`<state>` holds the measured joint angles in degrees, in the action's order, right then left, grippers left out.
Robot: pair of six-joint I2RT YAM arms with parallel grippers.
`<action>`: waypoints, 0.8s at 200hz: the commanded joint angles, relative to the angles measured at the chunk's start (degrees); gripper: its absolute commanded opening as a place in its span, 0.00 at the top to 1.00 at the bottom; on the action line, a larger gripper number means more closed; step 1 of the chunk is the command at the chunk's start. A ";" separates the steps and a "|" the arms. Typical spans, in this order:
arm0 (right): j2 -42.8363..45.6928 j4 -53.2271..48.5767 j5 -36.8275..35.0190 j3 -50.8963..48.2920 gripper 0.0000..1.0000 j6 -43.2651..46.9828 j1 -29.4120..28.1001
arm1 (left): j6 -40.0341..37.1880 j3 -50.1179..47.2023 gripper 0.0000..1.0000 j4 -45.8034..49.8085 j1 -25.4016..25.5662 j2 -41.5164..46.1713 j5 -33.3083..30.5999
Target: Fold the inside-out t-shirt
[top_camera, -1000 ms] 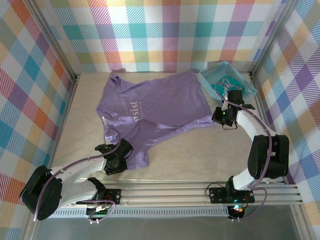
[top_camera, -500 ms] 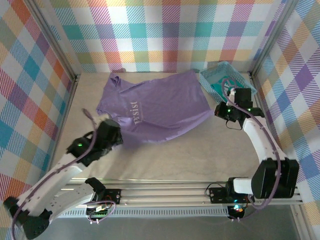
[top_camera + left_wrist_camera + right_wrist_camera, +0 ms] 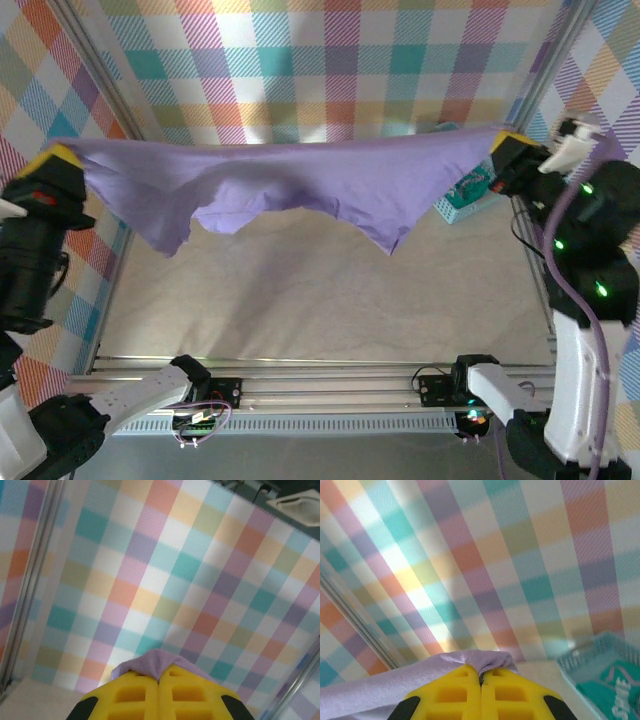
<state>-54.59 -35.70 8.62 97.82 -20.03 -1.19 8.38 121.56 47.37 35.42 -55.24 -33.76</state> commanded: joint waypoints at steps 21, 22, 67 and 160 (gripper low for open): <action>-3.03 -5.07 0.25 7.11 1.00 2.32 -0.07 | -9.93 9.09 1.00 5.00 -1.17 -16.34 -5.92; -3.23 -5.03 0.30 7.12 1.00 2.39 -0.10 | -9.99 9.29 1.00 5.01 -1.33 -16.71 -5.81; -14.23 0.44 0.93 6.97 1.00 2.98 -0.09 | -2.91 18.51 1.00 8.80 -22.93 -33.13 12.76; -19.61 -0.71 4.54 16.05 1.00 3.20 -0.28 | -4.17 23.42 1.00 4.51 -27.42 -26.55 20.57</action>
<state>-80.79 -38.65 10.79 111.15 -17.26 -1.19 4.86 148.11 58.06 8.47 -94.39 -14.94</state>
